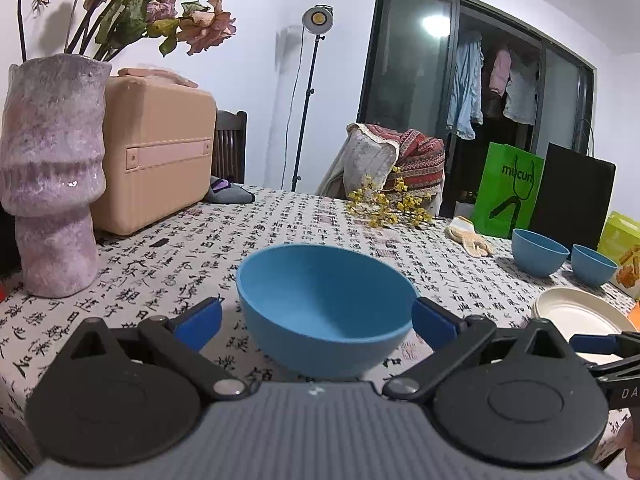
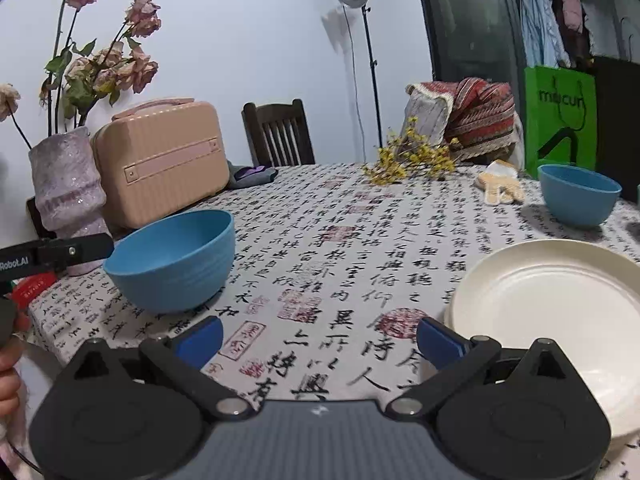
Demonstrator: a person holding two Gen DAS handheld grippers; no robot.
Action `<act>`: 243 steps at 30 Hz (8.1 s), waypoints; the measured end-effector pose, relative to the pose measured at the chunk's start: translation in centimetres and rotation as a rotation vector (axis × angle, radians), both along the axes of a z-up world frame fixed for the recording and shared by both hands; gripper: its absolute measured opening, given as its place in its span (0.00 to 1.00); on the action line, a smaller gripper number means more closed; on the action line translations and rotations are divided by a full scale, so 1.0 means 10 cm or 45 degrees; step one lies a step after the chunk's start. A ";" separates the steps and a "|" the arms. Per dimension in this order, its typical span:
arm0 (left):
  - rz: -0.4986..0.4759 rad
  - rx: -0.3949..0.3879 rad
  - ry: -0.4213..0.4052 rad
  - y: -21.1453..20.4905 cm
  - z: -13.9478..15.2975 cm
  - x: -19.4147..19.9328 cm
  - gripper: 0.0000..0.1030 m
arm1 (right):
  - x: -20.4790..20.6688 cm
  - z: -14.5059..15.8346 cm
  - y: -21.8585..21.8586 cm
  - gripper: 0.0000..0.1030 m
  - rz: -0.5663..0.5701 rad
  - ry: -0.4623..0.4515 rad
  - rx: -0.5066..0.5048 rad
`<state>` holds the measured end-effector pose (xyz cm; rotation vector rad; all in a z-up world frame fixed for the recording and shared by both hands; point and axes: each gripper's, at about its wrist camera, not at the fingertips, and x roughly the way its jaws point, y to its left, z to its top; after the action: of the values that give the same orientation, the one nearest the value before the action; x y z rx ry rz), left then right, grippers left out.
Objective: Organize plates and bowls
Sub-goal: 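Pull both open grippers back from the blue bowl, then move both open grippers toward the two blue bowls by the green bag, then bring both open grippers around the rim of the nearer blue bowl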
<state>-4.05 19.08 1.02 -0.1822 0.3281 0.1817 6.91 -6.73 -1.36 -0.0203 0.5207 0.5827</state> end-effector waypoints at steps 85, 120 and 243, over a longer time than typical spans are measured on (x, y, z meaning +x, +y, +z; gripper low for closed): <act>-0.246 0.136 -0.118 -1.44 0.09 0.02 1.00 | -0.67 0.04 -1.33 1.00 -0.380 -0.209 0.063; -0.445 0.130 -0.112 -1.92 0.15 0.72 1.00 | -0.41 0.01 -1.88 1.00 -0.632 -0.172 0.074; -0.492 -0.020 0.219 -2.74 0.72 4.06 1.00 | 3.00 0.74 -2.43 1.00 -0.829 0.105 0.095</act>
<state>36.52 -8.28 8.23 -0.1160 0.5285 -0.1890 36.89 -30.99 6.02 0.2378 0.5483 -0.0351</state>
